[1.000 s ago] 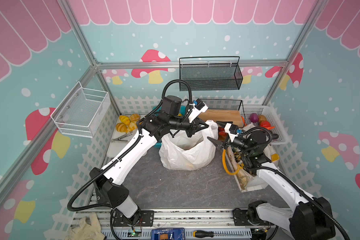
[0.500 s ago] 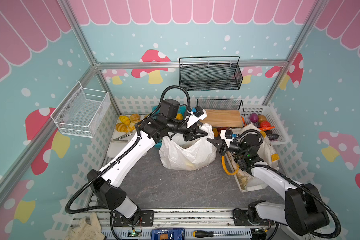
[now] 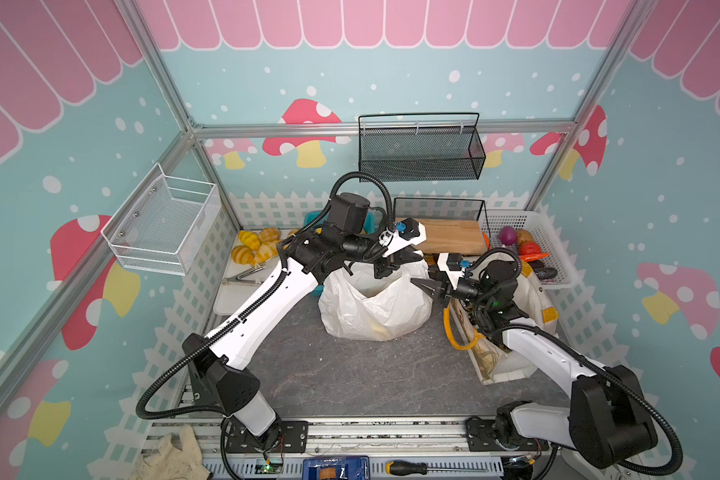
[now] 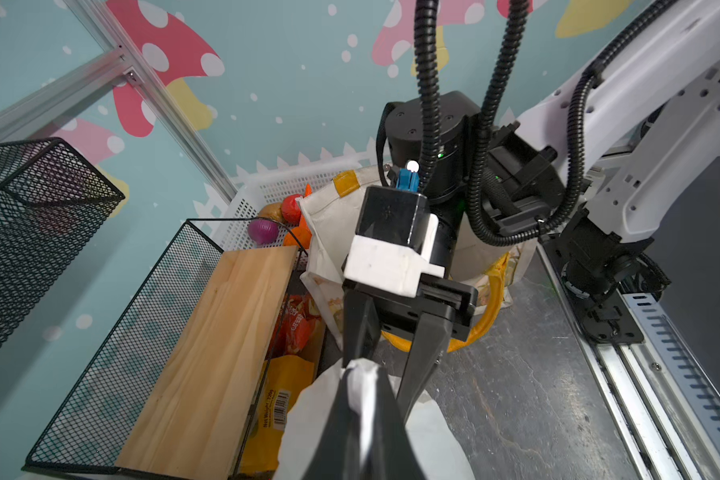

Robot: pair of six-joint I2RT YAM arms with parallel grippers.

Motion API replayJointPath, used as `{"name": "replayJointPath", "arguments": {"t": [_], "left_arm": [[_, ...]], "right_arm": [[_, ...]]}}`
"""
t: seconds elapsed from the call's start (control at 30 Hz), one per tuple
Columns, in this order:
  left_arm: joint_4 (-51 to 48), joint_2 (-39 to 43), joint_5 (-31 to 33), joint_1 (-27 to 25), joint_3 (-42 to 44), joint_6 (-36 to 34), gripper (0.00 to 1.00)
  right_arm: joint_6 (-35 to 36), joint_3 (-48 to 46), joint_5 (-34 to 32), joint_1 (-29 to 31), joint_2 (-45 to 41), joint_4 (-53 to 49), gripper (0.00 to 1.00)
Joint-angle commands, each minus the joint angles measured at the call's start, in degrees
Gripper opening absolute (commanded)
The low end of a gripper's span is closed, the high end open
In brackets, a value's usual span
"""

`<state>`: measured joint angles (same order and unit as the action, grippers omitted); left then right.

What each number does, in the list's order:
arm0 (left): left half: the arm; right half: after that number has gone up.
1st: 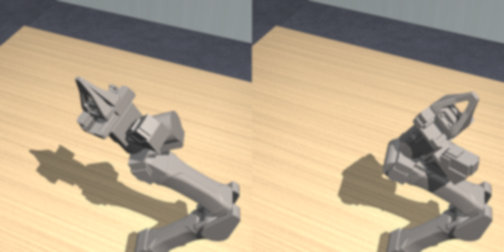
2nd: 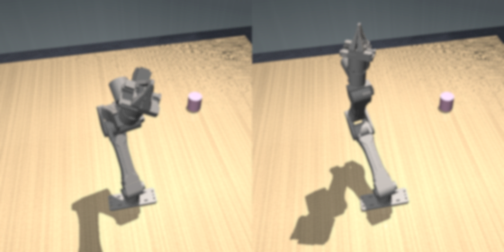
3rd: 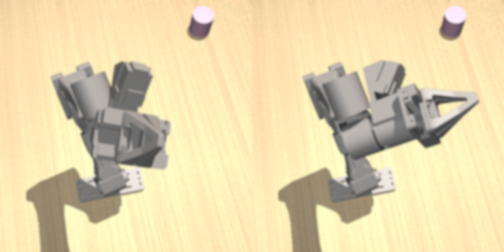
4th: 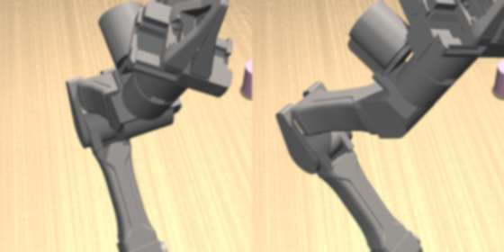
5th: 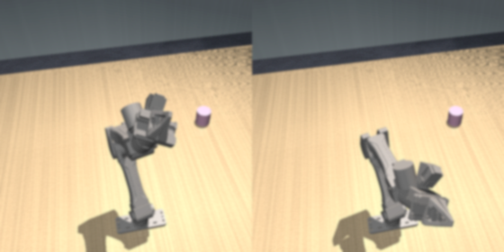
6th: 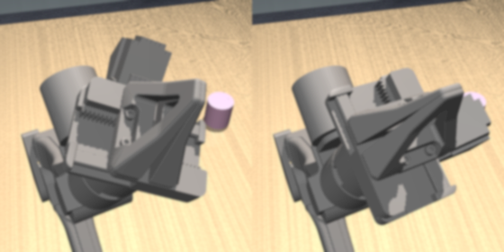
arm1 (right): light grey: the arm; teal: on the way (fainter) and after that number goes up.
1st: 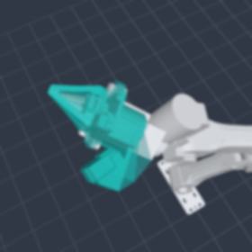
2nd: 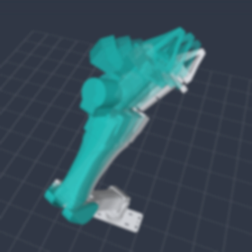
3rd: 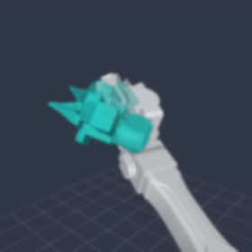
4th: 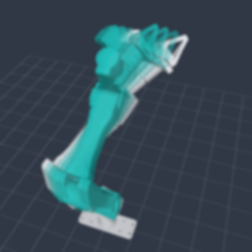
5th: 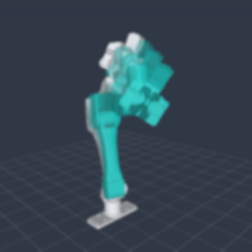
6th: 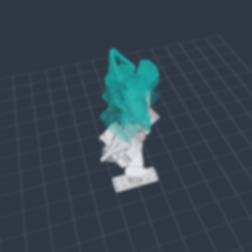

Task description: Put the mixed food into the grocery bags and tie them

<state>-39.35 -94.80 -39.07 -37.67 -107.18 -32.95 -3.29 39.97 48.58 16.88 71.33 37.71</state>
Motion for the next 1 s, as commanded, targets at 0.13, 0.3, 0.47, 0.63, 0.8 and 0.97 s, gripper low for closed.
{"name": "replayJointPath", "arguments": {"t": [0.13,0.3,0.47,0.63,0.8,0.97], "left_arm": [[4.7,1.7,12.8,-2.8,2.7,27.3,0.0],[7.7,3.9,17.0,-3.6,6.0,39.6,0.0],[13.7,7.7,18.4,-4.0,11.9,49.1,0.0],[17.4,11.0,17.7,-4.7,15.5,53.7,0.0],[17.8,12.6,17.8,-5.3,16.8,54.9,0.0],[18.1,13.0,16.3,-5.5,17.1,56.2,0.0]], "right_arm": [[2.3,-8.7,-37.5,12.4,-7.2,12.0,0.81],[5.1,-6.9,-53.0,20.1,-2.4,20.1,0.82],[6.1,-2.7,-61.6,24.7,3.5,26.8,0.82],[4.2,0.1,-68.9,26.0,7.5,32.4,0.82],[3.3,2.1,-72.7,26.1,10.3,35.6,0.82],[2.4,4.3,-74.2,26.0,14.8,38.3,0.8]]}}
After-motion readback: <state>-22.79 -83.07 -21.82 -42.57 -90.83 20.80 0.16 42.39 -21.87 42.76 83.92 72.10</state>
